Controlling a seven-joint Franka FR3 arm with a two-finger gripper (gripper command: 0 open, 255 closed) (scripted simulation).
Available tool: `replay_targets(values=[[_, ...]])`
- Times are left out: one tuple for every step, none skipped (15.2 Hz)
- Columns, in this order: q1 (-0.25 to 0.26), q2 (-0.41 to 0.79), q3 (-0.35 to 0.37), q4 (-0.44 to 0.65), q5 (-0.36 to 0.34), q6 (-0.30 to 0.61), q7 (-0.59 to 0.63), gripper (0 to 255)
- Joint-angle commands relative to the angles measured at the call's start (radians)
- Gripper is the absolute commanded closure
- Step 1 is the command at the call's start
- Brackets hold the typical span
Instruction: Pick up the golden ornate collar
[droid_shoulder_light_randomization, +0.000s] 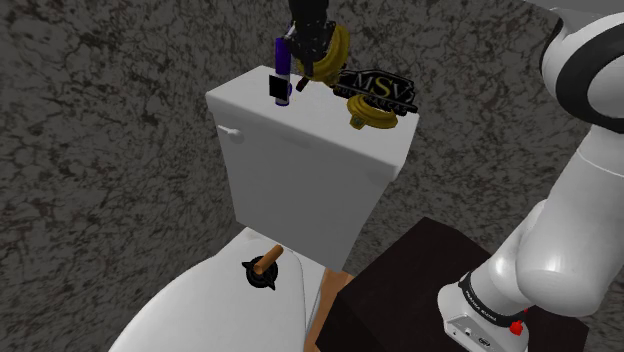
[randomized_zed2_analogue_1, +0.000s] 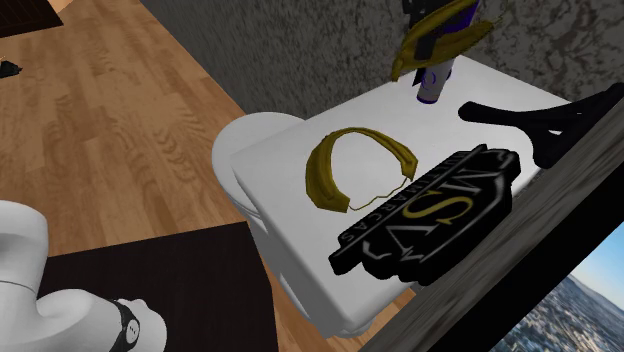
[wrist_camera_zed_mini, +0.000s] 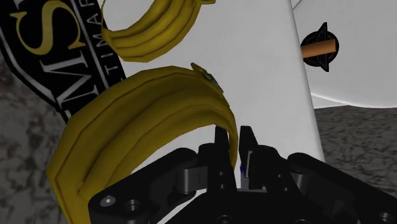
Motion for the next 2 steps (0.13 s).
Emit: replay_targets(values=[[0.002, 0.006, 0.0, 0.024, -0.002, -0.018, -0.001, 255], [0.002, 0.006, 0.0, 0.024, -0.002, -0.018, -0.001, 255]])
